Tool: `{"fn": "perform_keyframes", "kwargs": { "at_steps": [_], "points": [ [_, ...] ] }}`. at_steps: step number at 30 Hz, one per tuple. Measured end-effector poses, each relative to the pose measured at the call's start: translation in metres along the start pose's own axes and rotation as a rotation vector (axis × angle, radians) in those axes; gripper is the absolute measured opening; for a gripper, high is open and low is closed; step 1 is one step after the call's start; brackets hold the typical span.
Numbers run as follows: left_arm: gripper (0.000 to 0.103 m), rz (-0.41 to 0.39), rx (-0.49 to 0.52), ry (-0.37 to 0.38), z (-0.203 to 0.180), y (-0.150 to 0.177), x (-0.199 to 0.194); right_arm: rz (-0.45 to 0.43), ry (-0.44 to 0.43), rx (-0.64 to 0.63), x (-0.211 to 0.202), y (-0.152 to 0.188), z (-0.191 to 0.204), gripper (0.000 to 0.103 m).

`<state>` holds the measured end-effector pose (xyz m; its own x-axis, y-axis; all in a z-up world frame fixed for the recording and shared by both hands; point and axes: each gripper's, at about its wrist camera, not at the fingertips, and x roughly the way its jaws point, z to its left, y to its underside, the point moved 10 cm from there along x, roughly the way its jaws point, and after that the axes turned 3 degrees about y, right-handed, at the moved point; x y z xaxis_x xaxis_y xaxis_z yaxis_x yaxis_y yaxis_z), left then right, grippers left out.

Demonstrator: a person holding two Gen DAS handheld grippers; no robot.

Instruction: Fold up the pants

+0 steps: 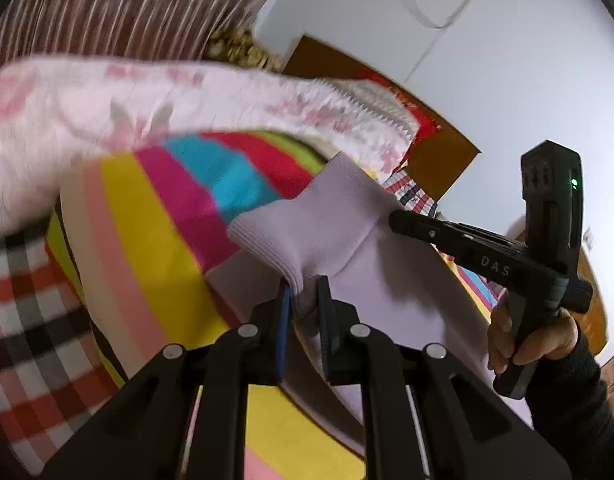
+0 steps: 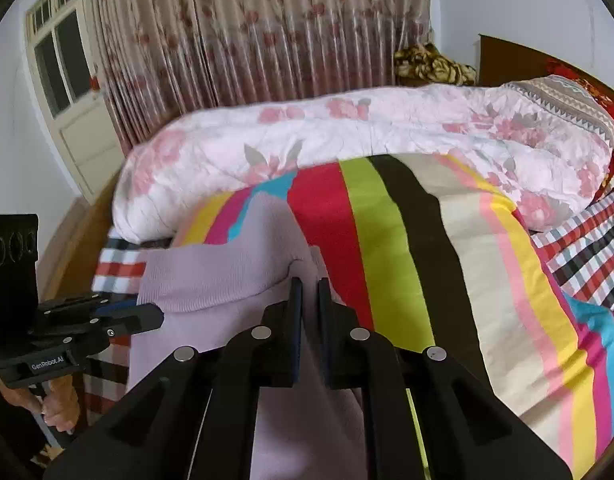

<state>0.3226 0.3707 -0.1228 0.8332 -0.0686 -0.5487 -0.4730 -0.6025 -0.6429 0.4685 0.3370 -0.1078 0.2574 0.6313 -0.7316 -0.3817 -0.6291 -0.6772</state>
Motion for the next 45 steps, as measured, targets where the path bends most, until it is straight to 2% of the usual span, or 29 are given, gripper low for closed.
{"fn": "perform_keyframes", "kwargs": {
  "at_steps": [3,5,6,7,8,10,12,13,15,17,19,21,25,26,27,28,29,30,32,33,34,35,37,38,40,43,45],
  "points": [
    [0.017,0.078,-0.038,-0.001,0.017,0.014,0.023,0.077,0.028,0.012,0.025,0.019,-0.007,0.010],
    [0.022,0.103,-0.020,-0.018,0.021,0.021,0.029,0.082,-0.005,0.057,0.029,0.028,-0.011,0.019],
    [0.036,0.097,-0.011,-0.024,0.021,0.021,0.025,0.075,-0.017,0.082,0.027,0.029,-0.013,0.024],
    [0.047,0.088,-0.011,-0.046,0.023,0.019,0.022,0.071,-0.026,0.102,0.023,0.029,-0.015,0.036],
    [0.070,0.049,-0.017,-0.101,0.029,0.014,0.012,0.072,-0.021,0.119,0.016,0.030,-0.018,0.046],
    [0.071,-0.027,-0.006,-0.168,0.029,0.005,-0.007,0.044,0.000,0.138,-0.011,0.032,-0.020,0.048],
    [0.072,-0.064,0.043,-0.156,0.011,-0.002,-0.023,0.009,0.029,0.164,-0.046,0.042,-0.023,0.048],
    [0.073,-0.067,0.079,-0.125,-0.006,-0.003,-0.028,-0.001,0.053,0.188,-0.063,0.053,-0.025,0.048],
    [0.082,-0.030,0.157,-0.057,-0.038,0.002,-0.023,-0.014,0.100,0.239,-0.097,0.082,-0.033,0.049],
    [0.086,0.039,0.269,0.009,-0.073,0.016,-0.012,-0.018,0.170,0.286,-0.125,0.116,-0.043,0.049],
    [0.088,0.096,0.370,0.024,-0.097,0.033,0.004,-0.002,0.229,0.344,-0.151,0.155,-0.055,0.049],
    [0.088,0.176,0.444,0.008,-0.110,0.052,0.025,0.033,0.307,0.413,-0.174,0.197,-0.072,0.049],
    [0.088,0.303,0.397,-0.051,-0.089,0.079,0.059,0.131,0.421,0.592,-0.206,0.278,-0.111,0.049],
    [0.089,0.303,0.403,-0.056,-0.084,0.081,0.065,0.166,0.450,0.611,-0.211,0.297,-0.119,0.049],
    [0.089,0.305,0.413,-0.061,-0.081,0.080,0.068,0.163,0.441,0.610,-0.213,0.306,-0.122,0.049],
    [0.089,0.310,0.412,-0.067,-0.081,0.079,0.068,0.114,0.392,0.613,-0.216,0.307,-0.123,0.050],
    [0.089,0.317,0.410,-0.093,-0.081,0.077,0.068,0.098,0.364,0.659,-0.221,0.311,-0.126,0.050],
    [0.089,0.321,0.405,-0.132,-0.080,0.074,0.067,0.098,0.384,0.689,-0.227,0.312,-0.129,0.051],
    [0.087,0.287,0.420,-0.233,-0.089,0.062,0.055,0.076,0.542,0.679,-0.257,0.311,-0.140,0.057],
    [0.087,0.249,0.441,-0.206,-0.106,0.057,0.043,0.041,0.586,0.661,-0.275,0.307,-0.139,0.062],
    [0.088,0.206,0.471,-0.137,-0.137,0.056,0.028,0.004,0.599,0.657,-0.291,0.306,-0.135,0.080],
    [0.089,0.192,0.490,-0.097,-0.158,0.062,0.019,-0.026,0.614,0.655,-0.305,0.308,-0.131,0.088],
    [0.092,0.208,0.572,0.041,-0.221,0.087,0.008,-0.065,0.675,0.640,-0.334,0.318,-0.125,0.088],
    [0.094,0.254,0.645,0.144,-0.261,0.116,0.005,-0.057,0.717,0.643,-0.350,0.333,-0.125,0.088],
    [0.094,0.327,0.755,0.276,-0.315,0.165,0.005,-0.033,0.782,0.675,-0.374,0.361,-0.127,0.088],
    [0.094,0.430,0.877,0.389,-0.387,0.244,0.019,-0.033,0.820,0.789,-0.414,0.414,-0.142,0.088],
    [0.094,0.503,0.886,0.416,-0.409,0.283,0.030,-0.070,0.833,0.879,-0.449,0.445,-0.150,0.088]
  ]
}}
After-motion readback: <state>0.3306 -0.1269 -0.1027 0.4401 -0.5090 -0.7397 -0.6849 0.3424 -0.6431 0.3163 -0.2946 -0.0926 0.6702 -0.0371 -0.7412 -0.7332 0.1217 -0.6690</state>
